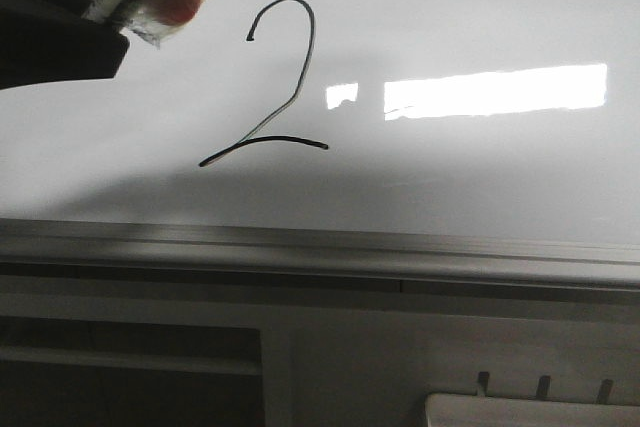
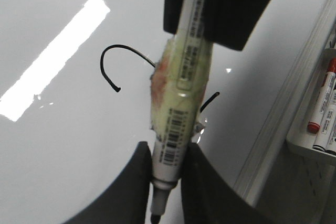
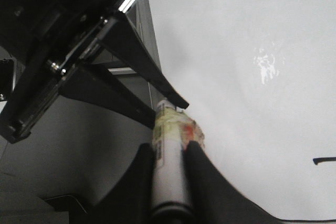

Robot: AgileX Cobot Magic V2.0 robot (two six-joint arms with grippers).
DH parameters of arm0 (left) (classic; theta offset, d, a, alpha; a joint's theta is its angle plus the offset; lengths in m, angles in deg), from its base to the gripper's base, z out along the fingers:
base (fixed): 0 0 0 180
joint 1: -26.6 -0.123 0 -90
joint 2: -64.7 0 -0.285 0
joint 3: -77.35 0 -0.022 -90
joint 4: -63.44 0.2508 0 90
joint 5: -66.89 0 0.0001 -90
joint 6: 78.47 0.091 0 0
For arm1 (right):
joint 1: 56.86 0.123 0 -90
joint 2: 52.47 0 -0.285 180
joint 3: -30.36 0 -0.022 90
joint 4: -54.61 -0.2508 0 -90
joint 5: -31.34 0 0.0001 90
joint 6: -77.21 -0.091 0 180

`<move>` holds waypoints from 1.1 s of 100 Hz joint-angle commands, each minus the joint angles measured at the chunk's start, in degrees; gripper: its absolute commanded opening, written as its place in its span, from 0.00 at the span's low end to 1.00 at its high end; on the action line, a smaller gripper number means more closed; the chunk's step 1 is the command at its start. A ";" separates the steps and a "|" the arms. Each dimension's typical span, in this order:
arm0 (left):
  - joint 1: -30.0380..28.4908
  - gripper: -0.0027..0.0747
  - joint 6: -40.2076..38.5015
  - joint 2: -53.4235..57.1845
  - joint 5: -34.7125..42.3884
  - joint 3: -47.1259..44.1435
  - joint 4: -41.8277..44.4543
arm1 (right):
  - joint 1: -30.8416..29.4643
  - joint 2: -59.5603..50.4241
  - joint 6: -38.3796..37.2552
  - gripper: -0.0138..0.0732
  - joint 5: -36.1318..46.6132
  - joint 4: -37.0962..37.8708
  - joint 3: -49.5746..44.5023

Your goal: Write number 2 on whiteboard

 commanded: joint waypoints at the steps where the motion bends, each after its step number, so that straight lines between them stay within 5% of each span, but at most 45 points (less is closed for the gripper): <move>1: 0.31 0.01 -0.77 0.33 2.24 1.40 -2.06 | 0.09 -1.38 0.01 0.14 2.19 -2.87 2.08; 14: 0.31 0.01 -0.90 0.33 2.24 1.40 -2.99 | 0.09 -1.38 0.01 0.49 4.60 -2.87 2.08; 22: 0.31 0.01 -0.90 0.33 1.32 1.40 -5.55 | 0.09 -1.38 0.01 0.77 12.62 -2.87 2.08; 29: 0.11 0.01 -0.90 0.33 0.01 1.40 -12.31 | -0.12 -1.73 0.01 0.87 22.29 -2.87 2.08; 45: 0.11 0.01 -0.90 0.33 -1.66 1.40 -36.27 | -0.12 -5.66 0.01 0.86 40.88 -2.87 2.08; 59: 0.11 0.01 -0.90 -1.33 -3.82 1.40 -51.39 | -0.12 -10.04 0.01 0.86 43.03 -2.87 2.08; 110: 0.11 0.01 -0.90 -9.88 -3.90 1.40 -64.10 | -0.12 -14.17 0.01 0.86 34.41 -3.00 1.74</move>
